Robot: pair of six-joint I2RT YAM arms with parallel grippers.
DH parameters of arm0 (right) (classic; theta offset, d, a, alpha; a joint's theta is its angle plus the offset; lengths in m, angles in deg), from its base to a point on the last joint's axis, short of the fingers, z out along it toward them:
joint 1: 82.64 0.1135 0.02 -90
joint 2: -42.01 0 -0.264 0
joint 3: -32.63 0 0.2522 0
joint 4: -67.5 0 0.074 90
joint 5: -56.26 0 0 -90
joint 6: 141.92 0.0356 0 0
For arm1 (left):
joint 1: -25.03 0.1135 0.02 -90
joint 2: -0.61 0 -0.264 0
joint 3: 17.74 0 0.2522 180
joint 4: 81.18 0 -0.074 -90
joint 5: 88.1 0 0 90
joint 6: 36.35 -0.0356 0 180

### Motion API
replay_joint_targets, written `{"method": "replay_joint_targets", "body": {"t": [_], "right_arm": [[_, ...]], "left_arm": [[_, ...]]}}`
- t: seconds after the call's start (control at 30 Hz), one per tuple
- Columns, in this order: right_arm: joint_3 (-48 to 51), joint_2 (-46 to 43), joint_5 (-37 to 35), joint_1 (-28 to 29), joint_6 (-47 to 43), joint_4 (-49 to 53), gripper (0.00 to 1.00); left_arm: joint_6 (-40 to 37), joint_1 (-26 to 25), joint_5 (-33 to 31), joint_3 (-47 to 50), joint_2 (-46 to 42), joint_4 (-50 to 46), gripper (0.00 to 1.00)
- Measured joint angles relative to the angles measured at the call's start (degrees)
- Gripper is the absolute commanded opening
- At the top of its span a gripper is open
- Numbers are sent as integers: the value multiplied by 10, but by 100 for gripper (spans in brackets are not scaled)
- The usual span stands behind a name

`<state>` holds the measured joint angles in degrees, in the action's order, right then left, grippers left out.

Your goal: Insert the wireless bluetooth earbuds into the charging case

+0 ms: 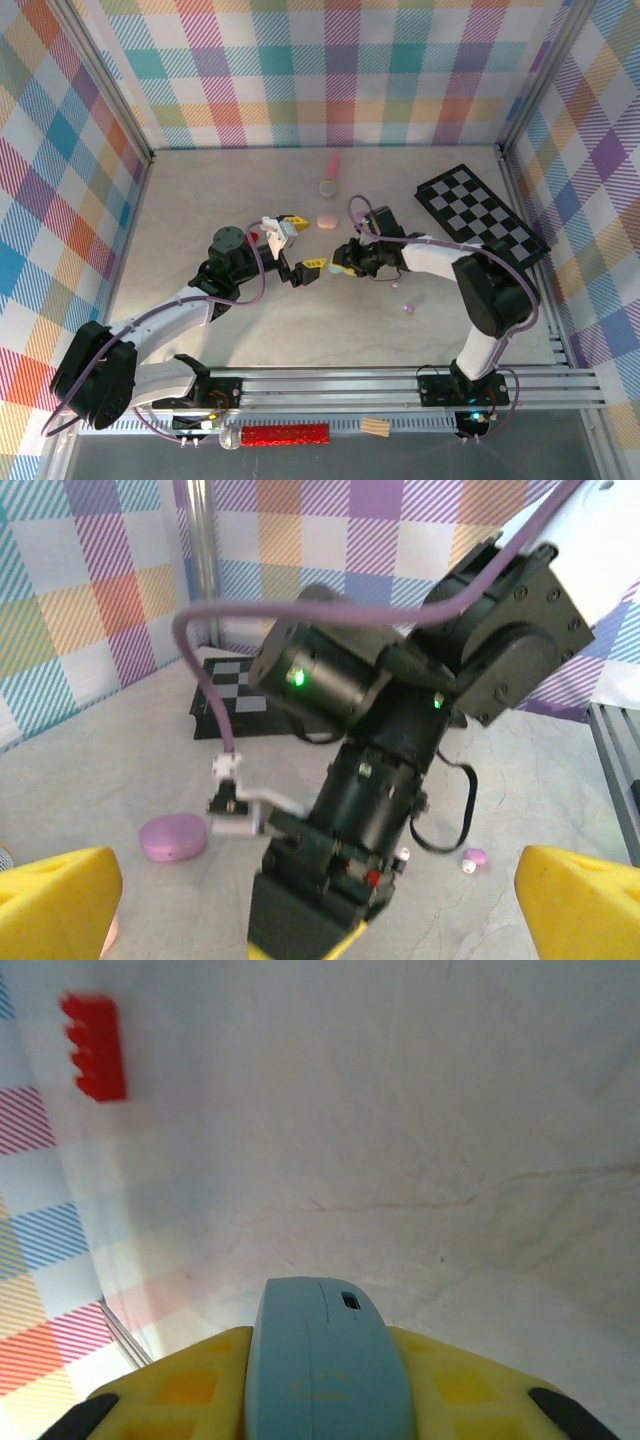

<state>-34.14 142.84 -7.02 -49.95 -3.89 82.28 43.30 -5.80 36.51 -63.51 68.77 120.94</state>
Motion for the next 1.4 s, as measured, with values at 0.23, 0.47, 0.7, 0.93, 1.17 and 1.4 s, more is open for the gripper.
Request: {"method": "replay_joint_targets", "body": {"t": [0.23, 0.47, 0.7, 0.93, 1.17, 1.4], "right_arm": [[-13, 57, -6, 65, 19, -38, 35], [-21, 42, -48, 64, 2, -24, 68], [-37, -35, -142, 23, -78, 76, 78], [-177, -30, -233, -29, -257, 194, 81], [-341, 82, -269, -64, -415, 270, 82], [-459, 226, -294, -69, -496, 360, 77]], "left_arm": [[0, 0, -8, 4, 0, 0, 100], [4, 0, -15, 7, -1, 0, 100], [57, 23, -44, 12, 3, 23, 100], [159, 76, -102, 38, 20, 74, 100], [217, 85, -174, 38, 19, 50, 100], [230, 87, -213, 38, 17, 11, 100]]}}
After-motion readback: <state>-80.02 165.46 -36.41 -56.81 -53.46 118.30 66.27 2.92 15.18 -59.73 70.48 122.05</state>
